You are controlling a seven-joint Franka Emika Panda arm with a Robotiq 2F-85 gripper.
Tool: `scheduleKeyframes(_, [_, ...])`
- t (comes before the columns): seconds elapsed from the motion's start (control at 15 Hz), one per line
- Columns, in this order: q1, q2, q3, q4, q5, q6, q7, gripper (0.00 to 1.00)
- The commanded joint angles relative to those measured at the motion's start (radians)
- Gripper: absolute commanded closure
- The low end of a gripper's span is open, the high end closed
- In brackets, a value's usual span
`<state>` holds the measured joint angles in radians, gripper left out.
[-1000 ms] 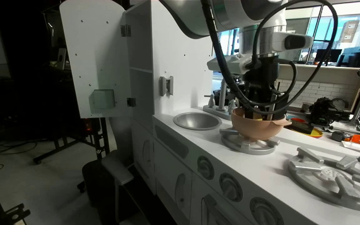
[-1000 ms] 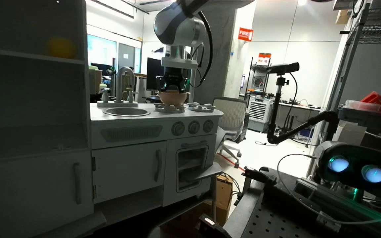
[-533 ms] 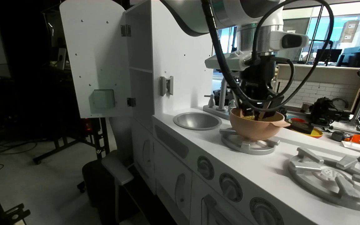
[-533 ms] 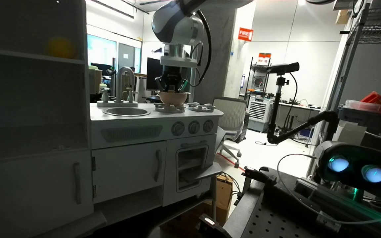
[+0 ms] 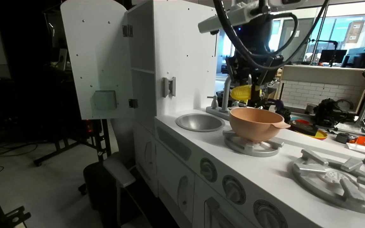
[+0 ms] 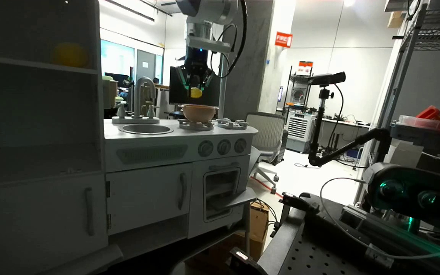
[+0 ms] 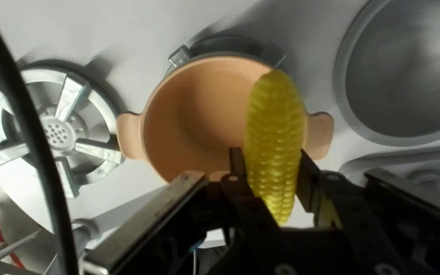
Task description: Open the top cabinet door and put an orange plushie and the maize in the top compartment of the cabinet
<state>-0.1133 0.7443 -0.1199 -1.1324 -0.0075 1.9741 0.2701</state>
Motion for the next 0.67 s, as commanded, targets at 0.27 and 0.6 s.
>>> scheduleKeyframes(0.27, [0.122,-0.274,0.111,-0.298,-0.020,-0.034,-0.208,0.91])
scheduleKeyframes(0.6, [0.224,-0.405,0.182,-0.445,-0.050,-0.055,-0.306,0.91])
